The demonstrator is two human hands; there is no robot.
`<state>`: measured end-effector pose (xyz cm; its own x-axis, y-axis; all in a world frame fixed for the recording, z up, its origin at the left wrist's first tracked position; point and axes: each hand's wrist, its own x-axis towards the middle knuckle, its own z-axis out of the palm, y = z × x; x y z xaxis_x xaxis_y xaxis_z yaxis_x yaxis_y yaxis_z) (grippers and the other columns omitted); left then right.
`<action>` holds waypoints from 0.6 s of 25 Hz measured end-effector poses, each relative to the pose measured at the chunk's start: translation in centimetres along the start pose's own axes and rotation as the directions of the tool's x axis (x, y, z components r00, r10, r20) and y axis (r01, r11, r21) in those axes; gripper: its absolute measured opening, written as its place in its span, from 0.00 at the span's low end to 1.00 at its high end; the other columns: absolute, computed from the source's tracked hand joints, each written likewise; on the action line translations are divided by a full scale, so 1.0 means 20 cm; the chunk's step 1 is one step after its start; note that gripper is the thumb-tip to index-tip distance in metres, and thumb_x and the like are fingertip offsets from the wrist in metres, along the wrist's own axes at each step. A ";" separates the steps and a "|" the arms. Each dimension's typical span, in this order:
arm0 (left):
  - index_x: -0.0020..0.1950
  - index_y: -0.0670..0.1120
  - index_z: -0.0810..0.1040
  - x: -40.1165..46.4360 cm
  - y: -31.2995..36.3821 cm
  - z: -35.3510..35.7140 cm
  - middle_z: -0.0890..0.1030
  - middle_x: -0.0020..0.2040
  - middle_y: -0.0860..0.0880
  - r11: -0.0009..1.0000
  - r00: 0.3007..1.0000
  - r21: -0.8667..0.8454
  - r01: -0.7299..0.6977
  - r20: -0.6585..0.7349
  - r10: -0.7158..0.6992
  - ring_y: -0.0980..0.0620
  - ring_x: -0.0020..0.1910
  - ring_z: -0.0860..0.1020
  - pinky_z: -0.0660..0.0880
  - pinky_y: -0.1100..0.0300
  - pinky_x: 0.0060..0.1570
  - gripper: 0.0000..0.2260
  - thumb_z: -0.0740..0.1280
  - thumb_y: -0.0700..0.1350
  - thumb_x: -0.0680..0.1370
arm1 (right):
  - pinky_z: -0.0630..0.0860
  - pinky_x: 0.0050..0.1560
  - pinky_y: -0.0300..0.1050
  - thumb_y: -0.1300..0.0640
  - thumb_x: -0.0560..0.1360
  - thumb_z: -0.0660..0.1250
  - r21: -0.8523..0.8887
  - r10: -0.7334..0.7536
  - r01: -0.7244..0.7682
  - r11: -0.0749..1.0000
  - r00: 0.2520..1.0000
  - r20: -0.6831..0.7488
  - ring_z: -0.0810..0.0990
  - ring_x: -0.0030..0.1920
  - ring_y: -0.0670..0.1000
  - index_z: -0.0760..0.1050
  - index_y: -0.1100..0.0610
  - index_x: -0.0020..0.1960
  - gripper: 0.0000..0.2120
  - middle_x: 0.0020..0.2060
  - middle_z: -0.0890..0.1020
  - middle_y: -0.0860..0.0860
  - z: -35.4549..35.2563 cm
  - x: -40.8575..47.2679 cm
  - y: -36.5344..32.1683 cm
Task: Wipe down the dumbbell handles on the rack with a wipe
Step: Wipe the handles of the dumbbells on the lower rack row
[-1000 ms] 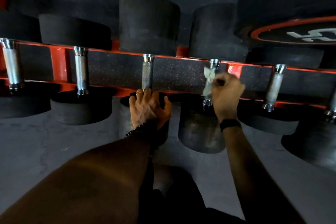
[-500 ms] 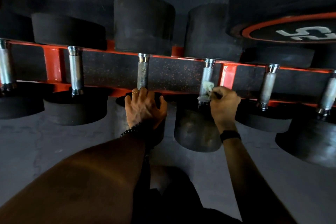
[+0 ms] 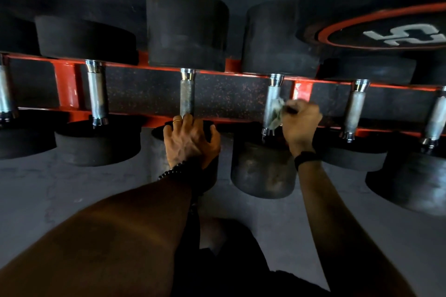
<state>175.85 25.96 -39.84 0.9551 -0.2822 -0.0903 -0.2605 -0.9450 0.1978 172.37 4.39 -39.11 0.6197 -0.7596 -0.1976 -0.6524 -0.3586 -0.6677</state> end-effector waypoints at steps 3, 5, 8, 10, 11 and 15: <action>0.37 0.42 0.78 0.00 0.00 0.01 0.80 0.41 0.43 1.000 1.000 0.009 0.003 0.018 -0.003 0.41 0.44 0.77 0.70 0.50 0.43 0.16 0.68 0.55 0.73 | 0.73 0.36 0.37 0.74 0.66 0.61 0.212 0.019 0.002 0.977 0.995 -0.097 0.75 0.31 0.38 0.81 0.60 0.39 0.14 0.32 0.79 0.50 0.07 0.18 -0.06; 0.38 0.42 0.78 0.00 -0.01 0.01 0.79 0.41 0.43 1.000 1.000 0.008 -0.002 0.012 0.002 0.40 0.43 0.77 0.69 0.50 0.42 0.16 0.68 0.55 0.73 | 0.76 0.35 0.33 0.75 0.68 0.62 0.142 0.064 -0.056 0.988 0.996 -0.056 0.76 0.31 0.35 0.82 0.64 0.41 0.12 0.33 0.81 0.53 0.04 0.08 0.00; 0.37 0.41 0.77 0.00 -0.01 0.01 0.79 0.40 0.43 1.000 1.000 0.009 -0.014 -0.001 0.014 0.40 0.42 0.77 0.68 0.51 0.41 0.16 0.68 0.55 0.73 | 0.73 0.37 0.23 0.71 0.70 0.69 0.000 -0.002 0.002 1.000 0.998 0.062 0.80 0.38 0.46 0.83 0.64 0.43 0.06 0.38 0.85 0.57 -0.02 -0.10 0.11; 0.38 0.41 0.78 0.00 -0.01 0.00 0.79 0.41 0.43 1.000 1.000 0.021 -0.012 0.020 0.011 0.41 0.43 0.77 0.69 0.51 0.42 0.16 0.68 0.55 0.73 | 0.78 0.34 0.33 0.69 0.70 0.69 0.066 0.086 -0.090 0.994 0.994 0.074 0.81 0.35 0.49 0.83 0.56 0.39 0.09 0.36 0.85 0.56 0.03 0.03 0.11; 0.38 0.42 0.78 0.00 0.00 0.00 0.79 0.41 0.43 1.000 1.000 0.024 -0.008 0.026 0.007 0.41 0.43 0.77 0.69 0.51 0.42 0.16 0.68 0.55 0.73 | 0.80 0.32 0.42 0.68 0.70 0.69 0.125 0.129 -0.134 0.983 0.991 0.046 0.82 0.31 0.52 0.82 0.52 0.37 0.12 0.32 0.83 0.54 0.07 0.14 0.07; 0.37 0.42 0.78 0.00 0.00 0.01 0.79 0.40 0.43 1.000 1.000 0.020 -0.005 0.004 0.005 0.40 0.43 0.77 0.69 0.51 0.42 0.16 0.69 0.54 0.72 | 0.80 0.35 0.42 0.72 0.68 0.67 0.174 0.136 -0.144 0.974 0.989 0.060 0.80 0.30 0.41 0.78 0.50 0.35 0.16 0.34 0.83 0.53 0.09 0.15 0.10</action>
<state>175.76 25.99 -40.01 0.9533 -0.2871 -0.0934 -0.2677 -0.9468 0.1784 173.69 2.35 -42.29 0.5502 -0.7675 -0.3290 -0.6493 -0.1454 -0.7465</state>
